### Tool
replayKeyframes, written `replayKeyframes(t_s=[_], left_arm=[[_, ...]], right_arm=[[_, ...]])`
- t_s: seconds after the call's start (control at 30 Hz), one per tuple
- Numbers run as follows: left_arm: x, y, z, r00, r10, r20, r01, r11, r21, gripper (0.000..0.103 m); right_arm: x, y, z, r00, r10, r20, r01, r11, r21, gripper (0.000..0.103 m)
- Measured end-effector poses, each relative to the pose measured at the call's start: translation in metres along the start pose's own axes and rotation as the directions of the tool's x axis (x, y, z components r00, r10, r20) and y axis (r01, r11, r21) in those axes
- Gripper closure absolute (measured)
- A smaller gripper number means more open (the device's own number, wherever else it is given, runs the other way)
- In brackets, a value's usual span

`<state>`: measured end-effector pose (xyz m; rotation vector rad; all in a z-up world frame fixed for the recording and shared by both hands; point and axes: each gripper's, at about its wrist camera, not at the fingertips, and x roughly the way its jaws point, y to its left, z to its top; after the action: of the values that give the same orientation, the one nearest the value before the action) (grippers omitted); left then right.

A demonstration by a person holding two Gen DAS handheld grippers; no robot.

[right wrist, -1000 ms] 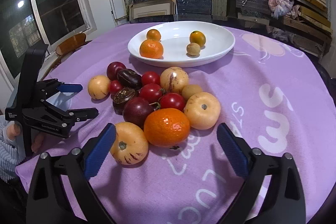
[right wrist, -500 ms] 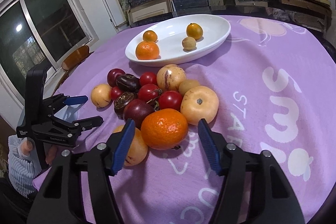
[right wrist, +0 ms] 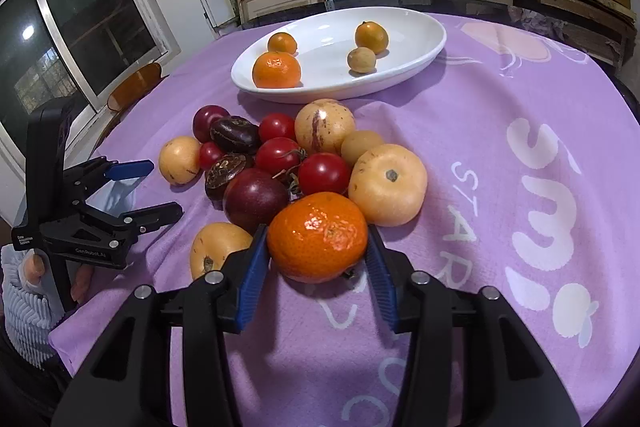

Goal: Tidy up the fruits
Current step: 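Grasp the large mandarin with the right tool while the left tool grasps the pale yellow pear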

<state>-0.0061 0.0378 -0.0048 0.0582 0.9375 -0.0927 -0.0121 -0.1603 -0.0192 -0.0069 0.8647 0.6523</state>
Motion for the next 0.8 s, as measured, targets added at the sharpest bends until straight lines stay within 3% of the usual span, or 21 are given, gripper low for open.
replayKeyframes(t_s=[0.2, 0.33, 0.5, 0.7, 0.77, 0.8], left_arm=[[0.000, 0.000, 0.002, 1.000, -0.001, 0.003, 0.001, 1.000, -0.003, 0.003], [-0.009, 0.004, 0.010, 0.997, 0.015, 0.079, -0.012, 0.999, -0.039, 0.003], [0.007, 0.007, 0.018, 1.000, -0.005, 0.013, 0.006, 0.998, -0.067, 0.003], [0.007, 0.005, 0.022, 1.000, 0.006, 0.014, -0.005, 0.999, -0.050, 0.003], [0.005, 0.004, 0.022, 1.000, 0.002, 0.025, -0.001, 0.999, -0.046, 0.009], [0.006, 0.005, 0.022, 1.000, 0.002, 0.024, -0.001, 0.999, -0.045, 0.019]], right_arm=[[-0.008, -0.006, -0.005, 0.999, -0.047, 0.001, 0.047, 0.998, -0.029, 0.057], [-0.005, -0.009, -0.006, 1.000, -0.027, -0.016, 0.026, 0.999, -0.025, 0.056], [-0.004, -0.010, -0.006, 1.000, -0.014, -0.024, 0.014, 1.000, -0.022, 0.056], [-0.004, -0.010, -0.006, 1.000, -0.014, -0.024, 0.013, 1.000, -0.021, 0.056], [-0.004, -0.010, -0.006, 1.000, -0.016, -0.025, 0.015, 1.000, -0.023, 0.056], [-0.004, -0.010, -0.006, 1.000, -0.016, -0.025, 0.015, 1.000, -0.023, 0.056]])
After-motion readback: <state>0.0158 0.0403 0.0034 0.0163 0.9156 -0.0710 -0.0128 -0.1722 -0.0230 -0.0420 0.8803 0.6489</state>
